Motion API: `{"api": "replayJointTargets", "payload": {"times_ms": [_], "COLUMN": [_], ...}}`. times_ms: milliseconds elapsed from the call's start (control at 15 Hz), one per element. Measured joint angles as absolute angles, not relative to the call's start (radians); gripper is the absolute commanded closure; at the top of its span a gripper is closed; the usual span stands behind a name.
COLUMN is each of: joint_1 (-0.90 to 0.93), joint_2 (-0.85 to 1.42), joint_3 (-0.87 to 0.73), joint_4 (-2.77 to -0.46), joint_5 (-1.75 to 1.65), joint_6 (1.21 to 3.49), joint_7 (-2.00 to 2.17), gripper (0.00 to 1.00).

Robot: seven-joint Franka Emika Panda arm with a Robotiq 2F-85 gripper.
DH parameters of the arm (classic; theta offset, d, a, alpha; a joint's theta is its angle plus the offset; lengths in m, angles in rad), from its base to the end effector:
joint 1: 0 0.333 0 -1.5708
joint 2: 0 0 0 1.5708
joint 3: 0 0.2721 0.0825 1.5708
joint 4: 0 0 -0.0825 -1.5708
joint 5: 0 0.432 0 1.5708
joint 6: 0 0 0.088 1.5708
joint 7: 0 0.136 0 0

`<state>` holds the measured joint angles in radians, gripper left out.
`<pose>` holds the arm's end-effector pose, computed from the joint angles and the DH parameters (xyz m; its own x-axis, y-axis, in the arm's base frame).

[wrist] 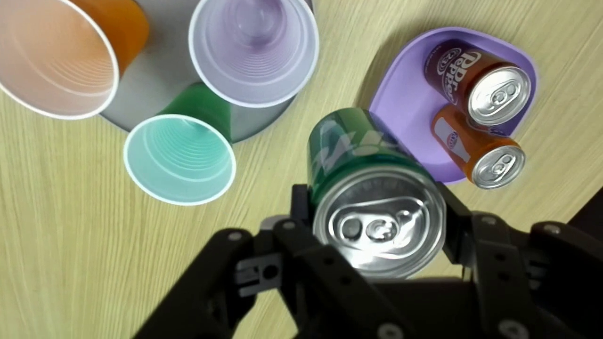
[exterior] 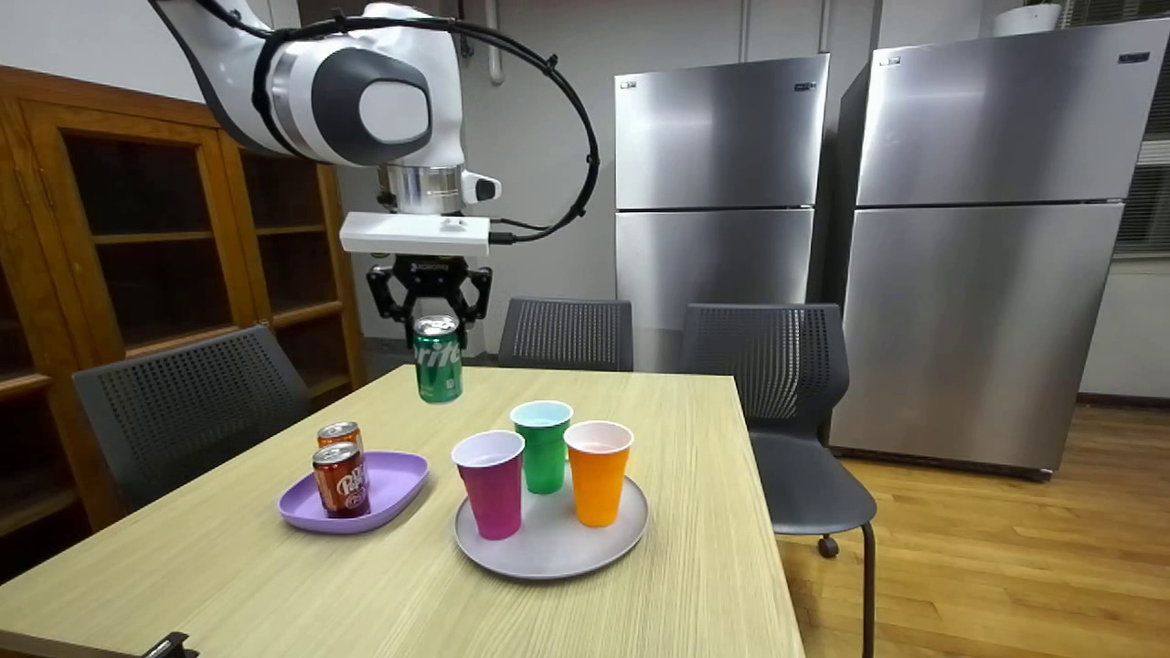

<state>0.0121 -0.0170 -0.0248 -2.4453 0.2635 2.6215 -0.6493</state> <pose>0.5351 -0.0090 0.2170 0.8878 0.3924 0.2405 0.4113 -0.9110 -0.0319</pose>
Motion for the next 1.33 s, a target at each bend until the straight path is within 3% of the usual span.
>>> {"api": "replayJointTargets", "payload": {"times_ms": [1333], "joint_1": [0.053], "joint_2": [0.258], "joint_3": [0.120], "joint_4": [-2.298], "joint_5": [0.264], "joint_6": [2.640], "joint_7": [-0.608], "gripper": [0.62]}}
